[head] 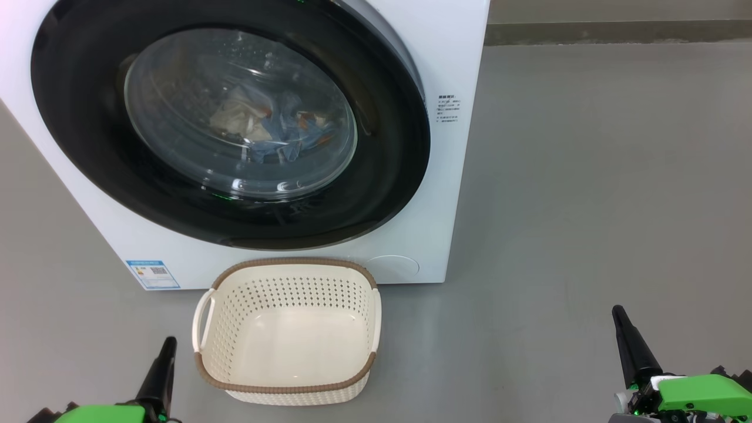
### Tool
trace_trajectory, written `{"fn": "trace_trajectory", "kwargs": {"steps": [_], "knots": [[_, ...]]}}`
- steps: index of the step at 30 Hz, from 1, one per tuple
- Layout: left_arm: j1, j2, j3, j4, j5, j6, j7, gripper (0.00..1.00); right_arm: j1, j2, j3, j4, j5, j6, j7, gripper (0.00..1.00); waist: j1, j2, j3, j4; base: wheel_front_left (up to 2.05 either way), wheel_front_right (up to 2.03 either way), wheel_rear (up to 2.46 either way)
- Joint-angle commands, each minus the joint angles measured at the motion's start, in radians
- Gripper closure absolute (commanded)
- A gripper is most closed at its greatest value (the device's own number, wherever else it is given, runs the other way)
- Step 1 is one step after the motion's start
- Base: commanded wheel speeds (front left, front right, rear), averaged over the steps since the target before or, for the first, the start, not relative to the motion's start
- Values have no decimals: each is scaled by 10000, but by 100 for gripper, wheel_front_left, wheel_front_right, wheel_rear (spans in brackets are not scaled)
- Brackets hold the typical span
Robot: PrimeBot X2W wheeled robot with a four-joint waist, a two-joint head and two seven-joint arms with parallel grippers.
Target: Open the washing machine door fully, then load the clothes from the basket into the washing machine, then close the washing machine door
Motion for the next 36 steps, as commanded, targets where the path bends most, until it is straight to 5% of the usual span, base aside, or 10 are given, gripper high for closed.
{"fn": "trace_trajectory", "kwargs": {"steps": [1,36], "knots": [[-484,100,381,-288,-211,-27,78,100,-455,-17,178,-325,206,16,93,100,0,0,-1,2,0,0,0],[-522,40,458,-292,-447,-27,177,100,-464,-1,153,-361,488,16,176,100,0,0,-6,9,0,0,0]]}}
